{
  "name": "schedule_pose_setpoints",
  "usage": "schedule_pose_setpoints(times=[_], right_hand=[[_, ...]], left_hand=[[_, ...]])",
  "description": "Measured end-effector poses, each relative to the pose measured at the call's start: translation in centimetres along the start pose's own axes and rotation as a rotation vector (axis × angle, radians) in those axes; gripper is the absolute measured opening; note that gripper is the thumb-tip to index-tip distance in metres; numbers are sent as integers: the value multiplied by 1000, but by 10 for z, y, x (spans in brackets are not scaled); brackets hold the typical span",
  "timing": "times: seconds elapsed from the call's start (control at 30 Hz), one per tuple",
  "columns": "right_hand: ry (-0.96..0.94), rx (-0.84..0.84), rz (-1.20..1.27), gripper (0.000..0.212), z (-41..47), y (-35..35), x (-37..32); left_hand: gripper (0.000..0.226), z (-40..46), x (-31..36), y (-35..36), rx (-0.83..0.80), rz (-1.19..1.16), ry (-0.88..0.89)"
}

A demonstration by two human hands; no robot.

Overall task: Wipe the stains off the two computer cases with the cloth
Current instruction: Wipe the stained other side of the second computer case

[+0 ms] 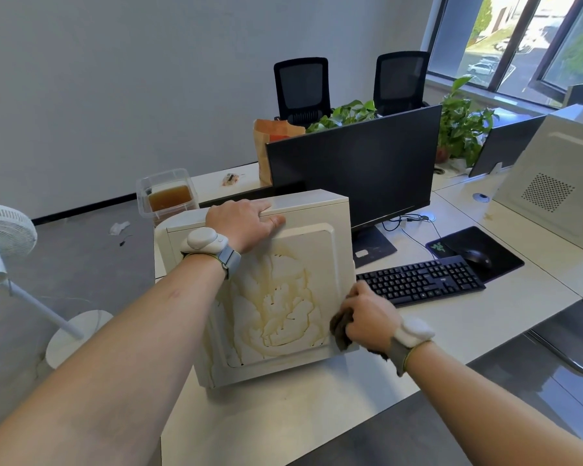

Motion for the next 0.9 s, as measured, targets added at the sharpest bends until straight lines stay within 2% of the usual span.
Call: schedule_pose_setpoints(times=[0.13, 0.2, 0.3, 0.37, 0.5, 0.67, 0.8, 0.9], right_hand=[[-83, 139, 281, 41, 10, -73, -15], [-110, 363, 419, 41, 12, -106, -20], [-150, 719, 357, 20, 3, -119, -35], [-187, 855, 213, 12, -2, -99, -44], [-161, 811, 47, 48, 1, -50, -48], [-38, 778, 138, 40, 12, -67, -40], [-113, 836, 287, 19, 14, -73, -48], [-166, 823, 291, 22, 17, -64, -45]], left_hand=[[67, -3, 3, -3, 2, -3, 6], [66, -4, 4, -4, 10, -1, 6], [64, -5, 4, -5, 30, -1, 8], [64, -5, 4, -5, 34, -7, 6], [68, -3, 2, -2, 14, -13, -14], [68, -1, 3, -1, 11, 2, -12], [69, -2, 2, -1, 16, 8, -19], [67, -3, 2, -1, 34, 14, -6]])
Point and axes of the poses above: each hand's wrist, its own z-axis towards the middle knuckle, its own y-axis out of the palm, x = y × z, the point moved 7 cm from there along z, towards the middle knuckle, and after that the axes turned 11 degrees about -x, right-handed, at the moved point
